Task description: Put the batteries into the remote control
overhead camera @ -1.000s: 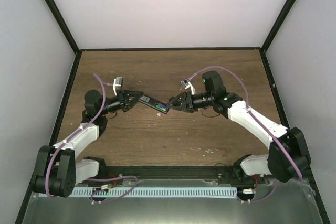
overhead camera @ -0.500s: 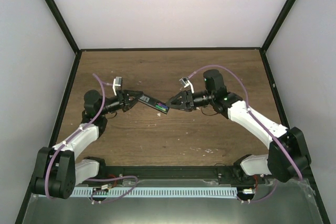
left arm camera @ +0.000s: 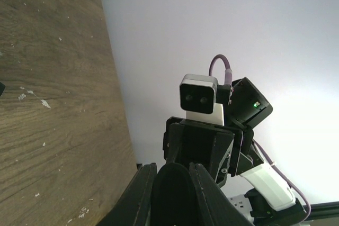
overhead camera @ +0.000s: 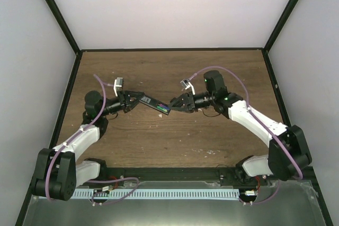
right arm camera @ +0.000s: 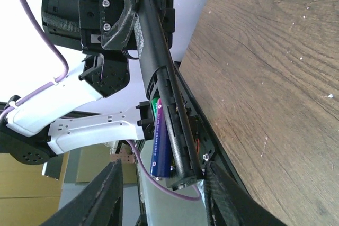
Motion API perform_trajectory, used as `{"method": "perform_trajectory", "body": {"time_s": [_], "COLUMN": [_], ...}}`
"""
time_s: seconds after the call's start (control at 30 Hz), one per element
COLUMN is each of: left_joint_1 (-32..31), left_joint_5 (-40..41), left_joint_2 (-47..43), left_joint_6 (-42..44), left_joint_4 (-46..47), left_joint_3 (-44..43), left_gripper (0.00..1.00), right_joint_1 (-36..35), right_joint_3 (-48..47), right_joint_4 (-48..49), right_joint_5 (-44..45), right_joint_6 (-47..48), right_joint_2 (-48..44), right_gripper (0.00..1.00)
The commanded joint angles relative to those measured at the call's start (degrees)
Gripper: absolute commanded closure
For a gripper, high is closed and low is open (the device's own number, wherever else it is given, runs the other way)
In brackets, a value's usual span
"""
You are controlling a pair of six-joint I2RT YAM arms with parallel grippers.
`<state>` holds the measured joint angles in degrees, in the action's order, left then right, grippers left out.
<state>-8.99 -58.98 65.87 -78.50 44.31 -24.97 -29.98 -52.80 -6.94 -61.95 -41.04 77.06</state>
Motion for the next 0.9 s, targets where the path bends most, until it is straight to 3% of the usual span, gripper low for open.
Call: {"method": "perform_trajectory", "body": {"time_s": [0.0, 0.3, 0.87], "left_joint_1": [-0.12, -0.09, -0.15], "left_joint_5": [0.75, 0.71, 0.80], "left_joint_2": [-0.54, -0.07, 0.16], "left_joint_6": [0.28, 0.44, 0.63], "left_joint_4": [0.94, 0.99, 0.86], "left_joint_3": [-1.06, -1.30, -1.28], "left_gripper": [1.00, 1.00, 1.00], "right_joint_1": [-0.23, -0.96, -1.92], "right_joint_3": [-3.41, -4.77, -6.45], "right_joint_4": [-1.35, -2.11, -2.64], "right_joint_5": [-1.31, -0.54, -0.27], "right_joint_6": [2.01, 2.87, 3.70], "right_joint_2": [0.92, 2.18, 3.79], "right_gripper": [0.67, 0.78, 0.81]}}
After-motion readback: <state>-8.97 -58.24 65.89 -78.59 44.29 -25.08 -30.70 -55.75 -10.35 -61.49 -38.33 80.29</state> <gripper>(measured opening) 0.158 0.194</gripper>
